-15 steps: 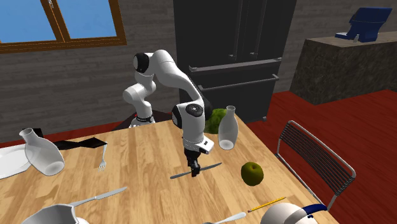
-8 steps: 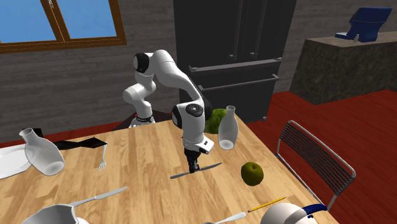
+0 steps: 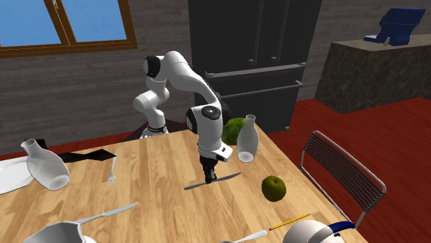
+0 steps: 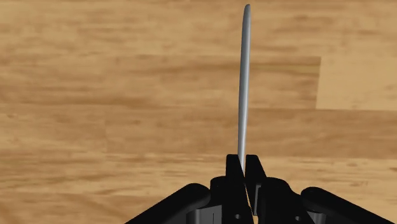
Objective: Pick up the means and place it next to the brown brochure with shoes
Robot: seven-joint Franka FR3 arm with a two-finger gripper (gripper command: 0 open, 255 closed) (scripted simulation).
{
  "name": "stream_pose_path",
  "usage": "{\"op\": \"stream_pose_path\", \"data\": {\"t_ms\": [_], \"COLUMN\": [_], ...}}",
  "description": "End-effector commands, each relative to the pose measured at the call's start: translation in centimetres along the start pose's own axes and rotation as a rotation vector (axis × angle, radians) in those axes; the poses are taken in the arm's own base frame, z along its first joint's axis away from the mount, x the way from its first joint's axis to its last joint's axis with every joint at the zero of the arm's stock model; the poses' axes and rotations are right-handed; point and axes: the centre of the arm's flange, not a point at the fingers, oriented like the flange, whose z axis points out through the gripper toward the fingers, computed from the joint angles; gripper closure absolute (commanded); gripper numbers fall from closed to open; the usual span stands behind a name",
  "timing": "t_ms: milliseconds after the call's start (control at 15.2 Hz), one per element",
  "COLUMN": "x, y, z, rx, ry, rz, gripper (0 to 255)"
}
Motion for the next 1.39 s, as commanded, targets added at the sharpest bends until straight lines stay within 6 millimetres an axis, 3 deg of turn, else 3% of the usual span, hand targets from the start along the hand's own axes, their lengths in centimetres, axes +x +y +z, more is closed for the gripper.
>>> {"op": "stream_pose_path", "data": {"t_ms": [0,1320], "x": [-0.1,-0.6], "y": [0.1,0.0], "z": [-1.0,-11.5], "rx": [0.0,0.0], "ry": [0.0,0.0], "rz": [0.0,0.0], "gripper": [255,255]}}
